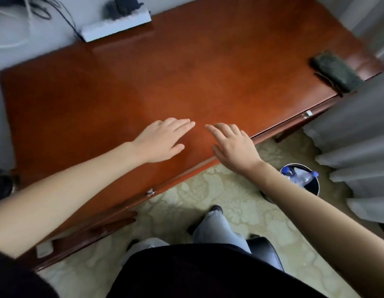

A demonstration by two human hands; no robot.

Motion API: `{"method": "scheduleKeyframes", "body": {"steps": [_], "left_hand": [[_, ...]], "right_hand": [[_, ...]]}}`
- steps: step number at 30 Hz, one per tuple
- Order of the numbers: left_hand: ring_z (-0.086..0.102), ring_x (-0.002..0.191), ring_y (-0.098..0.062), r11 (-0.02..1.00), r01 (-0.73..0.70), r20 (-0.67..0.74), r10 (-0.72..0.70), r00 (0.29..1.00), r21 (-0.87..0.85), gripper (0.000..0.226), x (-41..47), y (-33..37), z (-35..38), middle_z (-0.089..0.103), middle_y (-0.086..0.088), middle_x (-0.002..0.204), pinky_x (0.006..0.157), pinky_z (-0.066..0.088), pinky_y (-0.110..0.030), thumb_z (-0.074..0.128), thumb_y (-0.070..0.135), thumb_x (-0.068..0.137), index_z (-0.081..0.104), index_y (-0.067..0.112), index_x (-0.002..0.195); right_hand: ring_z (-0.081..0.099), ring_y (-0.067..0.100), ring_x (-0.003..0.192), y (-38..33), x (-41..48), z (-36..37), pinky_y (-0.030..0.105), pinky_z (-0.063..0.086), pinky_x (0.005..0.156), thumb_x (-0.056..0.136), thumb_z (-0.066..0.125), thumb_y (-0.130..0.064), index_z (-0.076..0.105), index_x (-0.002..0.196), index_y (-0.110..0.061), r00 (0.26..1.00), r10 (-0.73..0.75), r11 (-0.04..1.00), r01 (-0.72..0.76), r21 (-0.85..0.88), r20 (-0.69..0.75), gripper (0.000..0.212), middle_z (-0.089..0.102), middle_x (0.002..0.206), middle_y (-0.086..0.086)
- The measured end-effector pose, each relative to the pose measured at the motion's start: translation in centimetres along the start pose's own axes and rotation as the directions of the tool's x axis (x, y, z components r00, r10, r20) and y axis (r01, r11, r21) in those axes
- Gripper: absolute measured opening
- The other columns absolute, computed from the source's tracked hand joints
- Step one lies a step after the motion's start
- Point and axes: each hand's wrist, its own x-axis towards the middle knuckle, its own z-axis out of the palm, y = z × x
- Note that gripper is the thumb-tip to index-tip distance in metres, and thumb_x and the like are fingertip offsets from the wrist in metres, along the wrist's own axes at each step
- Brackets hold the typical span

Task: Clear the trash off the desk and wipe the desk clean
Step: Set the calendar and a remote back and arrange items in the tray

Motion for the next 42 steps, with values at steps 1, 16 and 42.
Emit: {"method": "scheduleKeyframes", "body": {"steps": [1, 16, 42], "left_hand": [[0.026, 0.137, -0.018, 1.0, 0.026, 0.002, -0.026, 1.0, -0.007, 0.062, -2.3, -1.0, 0.5, 0.021, 0.002, 0.155, 0.105, 0.033, -0.037, 0.04, 0.037, 0.096, 0.013, 0.022, 0.149], [0.025, 0.135, -0.012, 0.958, 0.174, 0.067, -0.162, 0.984, -0.23, 0.055, -37.2, -16.2, 6.6, 0.028, 0.008, 0.15, 0.104, 0.033, -0.034, 0.039, 0.035, 0.097, 0.02, 0.026, 0.147], [0.055, 0.112, -0.019, 0.909, 0.174, 0.01, -0.184, 0.983, -0.379, 0.049, -58.2, -35.1, 19.4, 0.057, 0.0, 0.125, 0.085, 0.047, -0.034, 0.031, 0.039, 0.09, 0.055, 0.017, 0.127]], "right_hand": [[0.058, 0.031, 0.096, -2.3, 0.2, 0.5, 0.038, 0.052, 0.069, 0.082, 0.042, -0.03, 0.05, 0.13, -0.017, 1.0, -0.011, 1.0, 0.011, 0.001, 0.007, 0.051, 0.059, 0.12, 0.008], [0.058, 0.027, 0.08, -38.4, 0.7, 5.9, 0.035, 0.05, 0.058, 0.083, 0.045, -0.027, 0.05, 0.126, -0.019, 0.974, -0.225, 0.974, 0.225, -0.026, 0.008, 0.044, 0.062, 0.103, 0.004], [0.062, 0.023, 0.074, -60.4, 1.7, 20.6, 0.028, 0.049, 0.056, 0.08, 0.041, -0.03, 0.065, 0.107, -0.019, 0.973, -0.157, 0.987, 0.16, -0.002, 0.168, 0.038, 0.064, 0.088, -0.001]]}}
